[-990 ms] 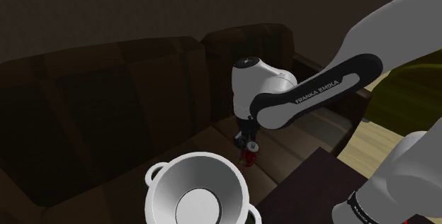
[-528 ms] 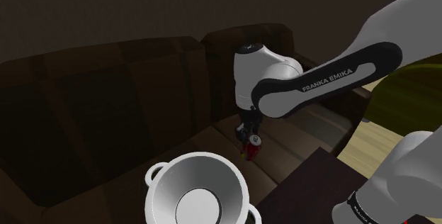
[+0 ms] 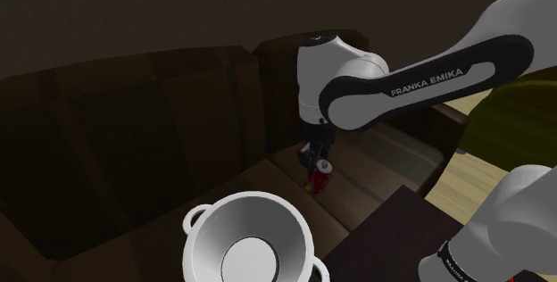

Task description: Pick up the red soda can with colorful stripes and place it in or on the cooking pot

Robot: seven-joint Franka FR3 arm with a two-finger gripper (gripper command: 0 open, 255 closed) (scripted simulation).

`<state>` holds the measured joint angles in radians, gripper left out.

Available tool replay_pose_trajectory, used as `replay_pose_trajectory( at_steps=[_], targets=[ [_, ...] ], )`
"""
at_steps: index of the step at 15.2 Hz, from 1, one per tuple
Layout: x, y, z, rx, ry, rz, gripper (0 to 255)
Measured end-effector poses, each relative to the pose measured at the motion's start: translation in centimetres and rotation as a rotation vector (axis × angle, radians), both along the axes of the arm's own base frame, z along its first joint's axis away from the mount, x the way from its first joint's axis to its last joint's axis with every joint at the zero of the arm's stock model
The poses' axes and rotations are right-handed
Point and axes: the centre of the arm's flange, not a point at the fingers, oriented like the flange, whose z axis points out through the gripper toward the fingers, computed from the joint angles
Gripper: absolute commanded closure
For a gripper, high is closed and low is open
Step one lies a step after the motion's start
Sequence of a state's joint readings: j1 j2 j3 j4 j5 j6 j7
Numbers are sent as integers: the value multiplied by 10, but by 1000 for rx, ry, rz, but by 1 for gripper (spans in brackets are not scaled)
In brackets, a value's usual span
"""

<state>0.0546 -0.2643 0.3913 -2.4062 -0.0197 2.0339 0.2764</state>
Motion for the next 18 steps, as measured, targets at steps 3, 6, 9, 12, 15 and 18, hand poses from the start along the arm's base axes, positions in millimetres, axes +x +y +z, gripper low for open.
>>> replay_pose_trajectory(
  at_steps=[3,6,9,12,15,18],
  targets=[
    [-2,29,8,0,0,1,255],
    [-6,68,10,-1,0,2,255],
    [-11,104,17,-1,1,2,255],
    [-14,146,24,0,1,2,255],
    [-18,182,28,0,1,2,255],
    [-23,224,33,0,1,3,255]
  ],
)
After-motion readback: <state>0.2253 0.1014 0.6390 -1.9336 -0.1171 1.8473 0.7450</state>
